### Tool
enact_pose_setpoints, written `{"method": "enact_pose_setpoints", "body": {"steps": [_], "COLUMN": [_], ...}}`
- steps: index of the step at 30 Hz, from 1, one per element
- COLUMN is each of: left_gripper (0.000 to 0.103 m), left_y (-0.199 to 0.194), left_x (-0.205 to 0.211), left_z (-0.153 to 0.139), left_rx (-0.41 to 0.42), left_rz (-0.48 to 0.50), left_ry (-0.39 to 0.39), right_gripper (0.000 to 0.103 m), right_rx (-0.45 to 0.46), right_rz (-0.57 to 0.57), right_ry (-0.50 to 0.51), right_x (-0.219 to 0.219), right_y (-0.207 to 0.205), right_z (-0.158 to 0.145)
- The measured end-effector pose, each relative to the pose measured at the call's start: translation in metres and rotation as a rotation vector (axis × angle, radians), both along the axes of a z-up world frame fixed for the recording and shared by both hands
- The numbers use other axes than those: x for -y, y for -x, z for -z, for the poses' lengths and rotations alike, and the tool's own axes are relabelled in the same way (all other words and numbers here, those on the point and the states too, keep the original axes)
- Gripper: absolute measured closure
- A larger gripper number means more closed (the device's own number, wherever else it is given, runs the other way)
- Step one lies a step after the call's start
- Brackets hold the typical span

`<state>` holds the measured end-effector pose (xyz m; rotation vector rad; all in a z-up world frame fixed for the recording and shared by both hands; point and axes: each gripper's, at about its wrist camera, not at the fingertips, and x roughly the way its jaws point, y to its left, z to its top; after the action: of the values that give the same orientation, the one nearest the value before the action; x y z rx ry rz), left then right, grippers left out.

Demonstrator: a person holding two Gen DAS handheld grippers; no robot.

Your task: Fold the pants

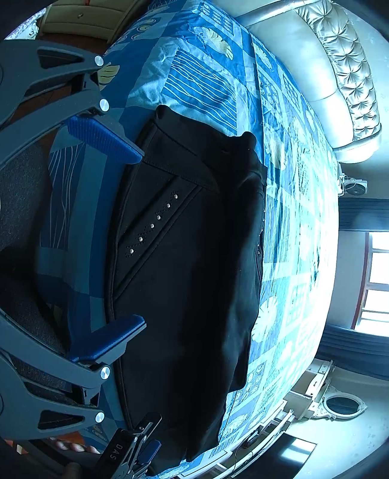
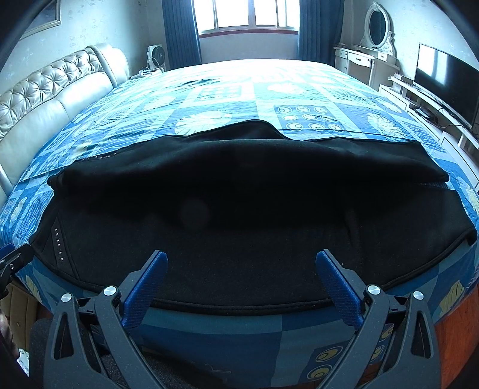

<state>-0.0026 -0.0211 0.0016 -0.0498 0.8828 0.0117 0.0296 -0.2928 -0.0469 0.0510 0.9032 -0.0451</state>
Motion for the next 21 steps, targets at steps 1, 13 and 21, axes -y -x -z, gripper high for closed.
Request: {"method": "enact_pose_setpoints", "body": {"steps": [1,13,21], "left_gripper": [0.002,0.002,0.002], "left_y": [0.0000,-0.0008,0.0001], "left_x": [-0.0001,-0.0015,-0.0009], "left_z": [-0.0001,0.0019,0.0016], "left_rx": [0.000,-0.003,-0.004], "left_rz": [0.001,0.005,0.003], "left_ry": [0.001,-0.002,-0.003], "right_gripper": [0.004,0.004,0.004], "right_rx": [-0.001,-0.012,-0.016], "right_rz": [0.000,-0.011,-0.011], "right_ry": [0.000,0.001,0.000], "right_x": [-0.0004,-0.0029,-0.0025], "right_y": [0.0000,-0.0009,-0.0004], "right_z": [0.0006,0.0042,0.0037]}}
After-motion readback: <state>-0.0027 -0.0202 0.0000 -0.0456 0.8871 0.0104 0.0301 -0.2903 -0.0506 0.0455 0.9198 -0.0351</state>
